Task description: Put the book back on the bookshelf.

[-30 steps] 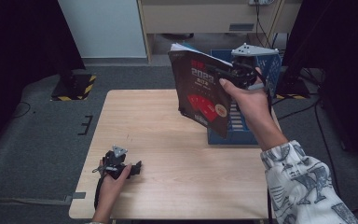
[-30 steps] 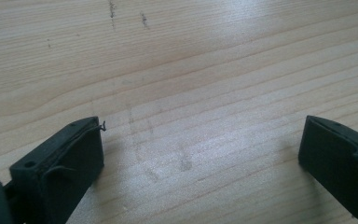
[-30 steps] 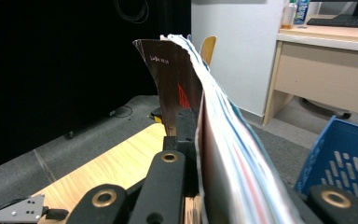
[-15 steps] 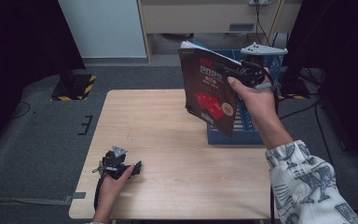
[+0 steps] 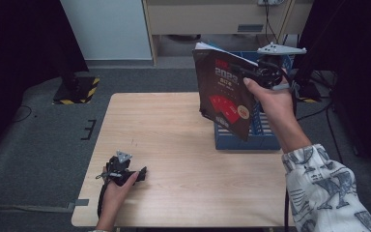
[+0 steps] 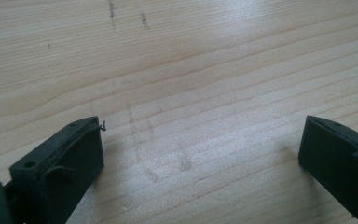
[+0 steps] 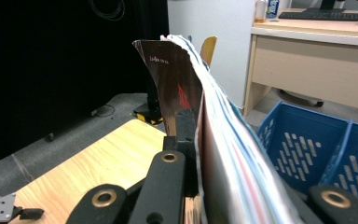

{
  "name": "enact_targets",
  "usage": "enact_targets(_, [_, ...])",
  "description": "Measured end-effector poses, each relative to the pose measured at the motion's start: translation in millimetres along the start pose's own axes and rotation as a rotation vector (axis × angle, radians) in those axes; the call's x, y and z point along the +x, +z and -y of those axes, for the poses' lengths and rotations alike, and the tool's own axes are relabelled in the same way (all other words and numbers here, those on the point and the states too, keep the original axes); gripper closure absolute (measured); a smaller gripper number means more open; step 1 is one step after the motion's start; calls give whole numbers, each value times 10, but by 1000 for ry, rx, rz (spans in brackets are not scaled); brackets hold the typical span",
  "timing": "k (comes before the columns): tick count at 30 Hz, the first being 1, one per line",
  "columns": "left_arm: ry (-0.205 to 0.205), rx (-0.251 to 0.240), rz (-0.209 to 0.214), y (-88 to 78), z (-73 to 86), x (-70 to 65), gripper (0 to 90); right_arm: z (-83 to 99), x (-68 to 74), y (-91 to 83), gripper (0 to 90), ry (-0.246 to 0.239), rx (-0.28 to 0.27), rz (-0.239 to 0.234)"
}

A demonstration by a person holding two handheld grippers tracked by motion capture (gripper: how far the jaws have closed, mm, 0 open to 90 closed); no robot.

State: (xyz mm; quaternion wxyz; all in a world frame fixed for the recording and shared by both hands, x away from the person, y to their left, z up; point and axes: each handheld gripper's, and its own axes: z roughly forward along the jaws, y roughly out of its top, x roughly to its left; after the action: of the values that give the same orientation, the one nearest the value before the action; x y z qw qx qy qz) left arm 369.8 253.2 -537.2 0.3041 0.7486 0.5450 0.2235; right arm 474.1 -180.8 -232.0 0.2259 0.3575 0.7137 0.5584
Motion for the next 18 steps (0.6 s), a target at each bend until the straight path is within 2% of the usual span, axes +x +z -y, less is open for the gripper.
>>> enact_targets(18, [1, 1, -1, 0, 0, 1, 0, -14, -183, -154, 869, 4, 0, 52])
